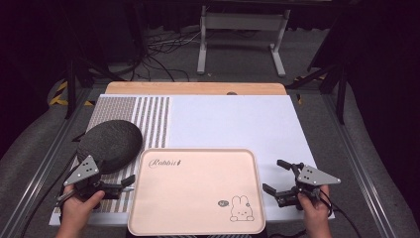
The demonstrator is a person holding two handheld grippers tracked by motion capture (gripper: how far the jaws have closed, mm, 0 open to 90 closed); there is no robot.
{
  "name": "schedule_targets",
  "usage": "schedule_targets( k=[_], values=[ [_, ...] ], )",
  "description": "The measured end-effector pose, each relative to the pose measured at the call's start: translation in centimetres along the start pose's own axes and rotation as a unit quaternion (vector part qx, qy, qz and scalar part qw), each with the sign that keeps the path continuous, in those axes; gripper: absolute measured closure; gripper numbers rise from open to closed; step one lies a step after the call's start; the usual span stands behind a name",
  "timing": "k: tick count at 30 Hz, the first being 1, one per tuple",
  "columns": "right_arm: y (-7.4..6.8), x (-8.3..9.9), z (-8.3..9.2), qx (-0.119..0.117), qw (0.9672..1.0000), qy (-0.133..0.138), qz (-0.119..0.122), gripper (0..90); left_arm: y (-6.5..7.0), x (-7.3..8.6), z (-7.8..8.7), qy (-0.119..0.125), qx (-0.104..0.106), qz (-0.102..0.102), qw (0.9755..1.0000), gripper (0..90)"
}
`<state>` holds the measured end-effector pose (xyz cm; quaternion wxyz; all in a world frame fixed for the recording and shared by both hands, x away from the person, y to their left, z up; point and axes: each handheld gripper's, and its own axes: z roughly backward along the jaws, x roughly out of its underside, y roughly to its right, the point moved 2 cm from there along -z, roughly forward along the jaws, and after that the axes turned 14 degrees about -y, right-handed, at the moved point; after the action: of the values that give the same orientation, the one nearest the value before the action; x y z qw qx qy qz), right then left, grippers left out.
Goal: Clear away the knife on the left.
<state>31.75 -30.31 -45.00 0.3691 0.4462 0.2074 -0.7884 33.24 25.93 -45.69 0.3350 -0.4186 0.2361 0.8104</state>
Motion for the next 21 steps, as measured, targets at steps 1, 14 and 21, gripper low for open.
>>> schedule_targets(
  k=[1, 14, 21],
  values=[
    [0.00, 0.02, -0.01, -0.001, 1.0000, 0.000, 0.000, 2.2, -0.01, 0.01, 0.03, -0.001, -0.001, -0.001, 1.0000, 5.8],
    [0.14, 0.16, 0.10, -0.007, 1.0000, 0.004, -0.003, 2.2, 0.07, -0.12, 0.26, -0.008, -0.002, -0.011, 0.9999, 5.6],
    [0.27, 0.22, 0.25, -0.009, 0.9999, 0.009, -0.006, 2.2, 0.04, -0.49, 0.52, -0.020, 0.006, -0.011, 0.9997, 5.3]
  ],
)
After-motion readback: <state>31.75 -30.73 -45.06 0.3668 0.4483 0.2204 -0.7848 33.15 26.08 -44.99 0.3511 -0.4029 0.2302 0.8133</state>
